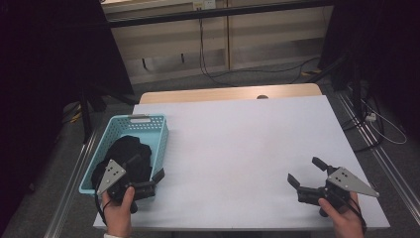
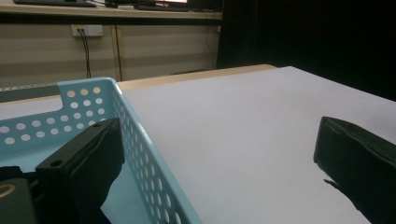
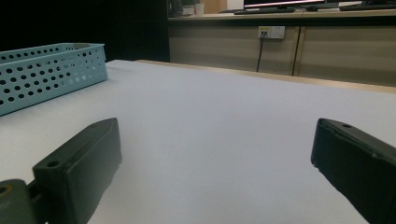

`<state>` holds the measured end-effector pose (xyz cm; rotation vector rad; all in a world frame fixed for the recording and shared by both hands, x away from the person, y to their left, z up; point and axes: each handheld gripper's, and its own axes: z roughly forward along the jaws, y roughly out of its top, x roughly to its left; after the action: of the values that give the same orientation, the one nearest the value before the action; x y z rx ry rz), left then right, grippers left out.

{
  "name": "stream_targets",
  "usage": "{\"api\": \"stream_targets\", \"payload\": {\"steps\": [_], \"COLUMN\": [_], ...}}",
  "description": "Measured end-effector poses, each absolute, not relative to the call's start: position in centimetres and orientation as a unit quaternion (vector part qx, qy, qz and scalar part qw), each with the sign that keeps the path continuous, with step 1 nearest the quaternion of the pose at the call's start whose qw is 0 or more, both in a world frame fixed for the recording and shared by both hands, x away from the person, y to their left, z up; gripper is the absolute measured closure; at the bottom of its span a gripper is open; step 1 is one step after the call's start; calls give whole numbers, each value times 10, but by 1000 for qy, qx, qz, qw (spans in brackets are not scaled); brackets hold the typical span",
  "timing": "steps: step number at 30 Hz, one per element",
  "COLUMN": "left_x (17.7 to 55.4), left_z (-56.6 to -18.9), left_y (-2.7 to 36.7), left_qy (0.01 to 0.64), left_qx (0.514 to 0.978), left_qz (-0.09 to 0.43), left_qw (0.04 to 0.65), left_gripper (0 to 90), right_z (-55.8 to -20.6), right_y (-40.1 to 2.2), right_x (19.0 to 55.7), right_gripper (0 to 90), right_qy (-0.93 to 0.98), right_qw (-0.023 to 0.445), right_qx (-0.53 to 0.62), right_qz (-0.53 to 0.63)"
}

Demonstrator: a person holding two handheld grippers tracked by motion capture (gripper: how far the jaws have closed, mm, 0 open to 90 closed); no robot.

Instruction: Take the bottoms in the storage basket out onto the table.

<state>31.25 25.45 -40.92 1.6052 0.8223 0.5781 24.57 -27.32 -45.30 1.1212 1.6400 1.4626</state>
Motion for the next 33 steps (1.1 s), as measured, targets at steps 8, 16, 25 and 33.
{"api": "stream_targets", "payload": {"steps": [8, 16, 25, 33], "left_x": [313, 313, 316, 318], "left_z": [-409, -406, -397, -387], "left_y": [254, 254, 251, 248], "left_qy": [351, 350, 343, 336], "left_qx": [690, 688, 691, 695], "left_qz": [245, 243, 242, 239], "left_qw": [583, 588, 589, 589], "left_gripper": [18, 18, 18, 18], "right_z": [-453, -453, -454, -455], "right_y": [-273, -274, -274, -270], "right_x": [246, 245, 245, 244], "right_gripper": [12, 11, 12, 11], "right_qy": [630, 630, 632, 641], "right_qw": [331, 330, 326, 323], "right_qx": [428, 425, 426, 416], "right_qz": [557, 560, 560, 558]}}
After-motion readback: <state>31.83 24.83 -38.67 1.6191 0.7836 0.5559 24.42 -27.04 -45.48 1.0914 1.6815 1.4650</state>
